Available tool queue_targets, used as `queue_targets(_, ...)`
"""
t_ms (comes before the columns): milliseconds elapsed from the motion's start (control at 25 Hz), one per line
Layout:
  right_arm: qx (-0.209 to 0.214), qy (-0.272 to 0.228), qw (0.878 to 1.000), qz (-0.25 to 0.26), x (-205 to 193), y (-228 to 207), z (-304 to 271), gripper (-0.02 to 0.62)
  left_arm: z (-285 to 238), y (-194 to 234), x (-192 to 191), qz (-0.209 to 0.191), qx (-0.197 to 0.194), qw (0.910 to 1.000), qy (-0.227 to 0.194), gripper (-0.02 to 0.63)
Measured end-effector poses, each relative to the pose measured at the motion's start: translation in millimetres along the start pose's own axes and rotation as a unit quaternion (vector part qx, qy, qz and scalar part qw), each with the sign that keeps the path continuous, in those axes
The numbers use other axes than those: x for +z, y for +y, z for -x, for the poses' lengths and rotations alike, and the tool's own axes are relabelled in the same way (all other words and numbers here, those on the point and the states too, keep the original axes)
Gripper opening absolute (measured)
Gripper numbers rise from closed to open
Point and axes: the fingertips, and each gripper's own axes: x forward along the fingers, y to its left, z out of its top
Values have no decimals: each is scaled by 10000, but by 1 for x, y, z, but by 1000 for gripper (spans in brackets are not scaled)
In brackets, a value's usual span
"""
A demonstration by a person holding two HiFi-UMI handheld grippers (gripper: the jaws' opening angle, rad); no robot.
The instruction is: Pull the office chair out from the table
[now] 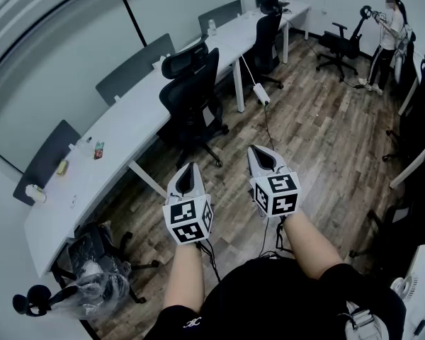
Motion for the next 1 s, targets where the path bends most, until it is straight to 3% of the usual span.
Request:
queue_targets(400,129,-211,9990,-361,7,-37,-4,8,-24,-19,3,-58,108,9999,47,11)
queue_targets(1000,403,-23,9990,-175,7,-110,-16,9,-75,-67,4,-9,416,9991,123,11)
